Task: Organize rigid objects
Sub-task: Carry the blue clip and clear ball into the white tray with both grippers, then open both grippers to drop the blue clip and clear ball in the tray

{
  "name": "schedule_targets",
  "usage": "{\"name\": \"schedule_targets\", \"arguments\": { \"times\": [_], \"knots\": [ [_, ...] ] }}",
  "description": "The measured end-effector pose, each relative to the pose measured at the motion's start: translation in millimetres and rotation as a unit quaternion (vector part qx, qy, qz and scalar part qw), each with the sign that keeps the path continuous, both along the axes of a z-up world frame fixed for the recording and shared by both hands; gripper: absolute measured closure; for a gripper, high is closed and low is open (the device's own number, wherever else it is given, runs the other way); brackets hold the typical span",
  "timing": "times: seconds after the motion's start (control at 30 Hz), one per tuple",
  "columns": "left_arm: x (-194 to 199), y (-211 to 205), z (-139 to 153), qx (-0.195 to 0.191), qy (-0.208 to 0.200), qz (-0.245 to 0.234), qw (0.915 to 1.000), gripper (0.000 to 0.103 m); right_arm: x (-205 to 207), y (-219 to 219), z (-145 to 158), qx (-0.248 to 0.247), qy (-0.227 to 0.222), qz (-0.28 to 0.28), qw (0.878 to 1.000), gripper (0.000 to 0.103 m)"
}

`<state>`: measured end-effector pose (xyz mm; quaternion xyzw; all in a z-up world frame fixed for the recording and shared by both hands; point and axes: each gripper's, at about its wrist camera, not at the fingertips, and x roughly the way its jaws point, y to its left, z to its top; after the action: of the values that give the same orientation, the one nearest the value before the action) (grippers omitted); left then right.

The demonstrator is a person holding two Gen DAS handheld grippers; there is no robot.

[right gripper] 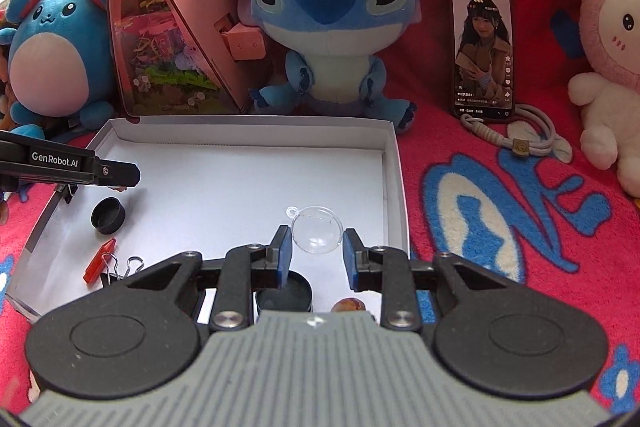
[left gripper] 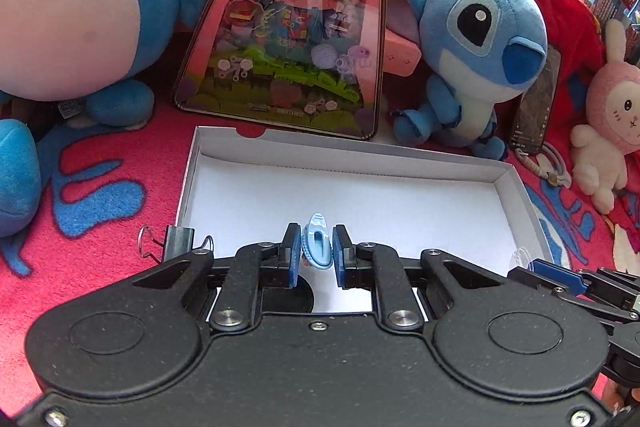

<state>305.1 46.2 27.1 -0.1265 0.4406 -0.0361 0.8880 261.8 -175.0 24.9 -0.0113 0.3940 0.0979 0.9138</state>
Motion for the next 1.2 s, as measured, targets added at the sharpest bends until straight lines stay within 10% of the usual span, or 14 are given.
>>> {"name": "schedule_targets", "arguments": {
  "times": [1.03, 1.2],
  "knots": [
    [1, -12, -8, 0.041, -0.006, -0.010, 0.9991, 0.086, 15, 3, -13, 0.003, 0.026, -0.015, 1.000, 0.070],
    [-3, -12, 0, 0.043, -0.020, -0.013, 0.9988, 0.057, 12, -2, -14, 0.021, 0.024, -0.021, 0.999, 0.065]
  ]
}}
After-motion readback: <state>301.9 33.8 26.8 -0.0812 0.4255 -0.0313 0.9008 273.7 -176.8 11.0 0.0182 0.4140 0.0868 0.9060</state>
